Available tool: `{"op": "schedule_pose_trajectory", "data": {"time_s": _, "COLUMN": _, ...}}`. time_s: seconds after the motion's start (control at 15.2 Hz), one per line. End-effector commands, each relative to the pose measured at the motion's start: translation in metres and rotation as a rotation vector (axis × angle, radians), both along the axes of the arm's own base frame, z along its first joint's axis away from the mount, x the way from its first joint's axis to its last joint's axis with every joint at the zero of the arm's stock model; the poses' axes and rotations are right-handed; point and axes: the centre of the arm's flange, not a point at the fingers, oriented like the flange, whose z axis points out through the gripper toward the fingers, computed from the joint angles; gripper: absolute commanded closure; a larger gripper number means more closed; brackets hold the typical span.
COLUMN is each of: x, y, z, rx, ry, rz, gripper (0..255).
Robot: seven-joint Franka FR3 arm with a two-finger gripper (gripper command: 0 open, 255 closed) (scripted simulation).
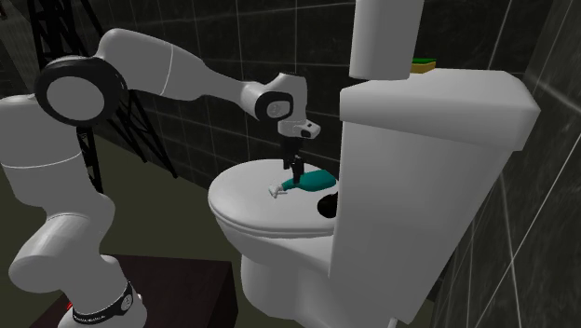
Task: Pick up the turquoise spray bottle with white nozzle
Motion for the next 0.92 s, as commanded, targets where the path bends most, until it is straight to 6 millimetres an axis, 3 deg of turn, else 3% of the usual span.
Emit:
{"op": "schedule_pose_trajectory", "data": {"time_s": 0.0, "x": 0.003, "y": 0.007, "z": -0.005, "rx": 0.002, "ry": -0.002, "rz": 0.009, "gripper": 0}}
{"op": "schedule_pose_trajectory", "data": {"time_s": 0.4, "x": 0.003, "y": 0.007, "z": -0.040, "rx": 0.002, "ry": -0.002, "rz": 0.009, "gripper": 0}}
{"op": "schedule_pose_trajectory", "data": {"time_s": 0.53, "x": 0.003, "y": 0.007, "z": -0.040, "rx": 0.002, "ry": -0.002, "rz": 0.009, "gripper": 0}}
{"op": "schedule_pose_trajectory", "data": {"time_s": 0.59, "x": 0.005, "y": 0.006, "z": -0.040, "rx": 0.002, "ry": -0.002, "rz": 0.009, "gripper": 255}}
{"op": "schedule_pose_trajectory", "data": {"time_s": 0.86, "x": 0.005, "y": 0.007, "z": -0.040, "rx": 0.002, "ry": -0.002, "rz": 0.009, "gripper": 255}}
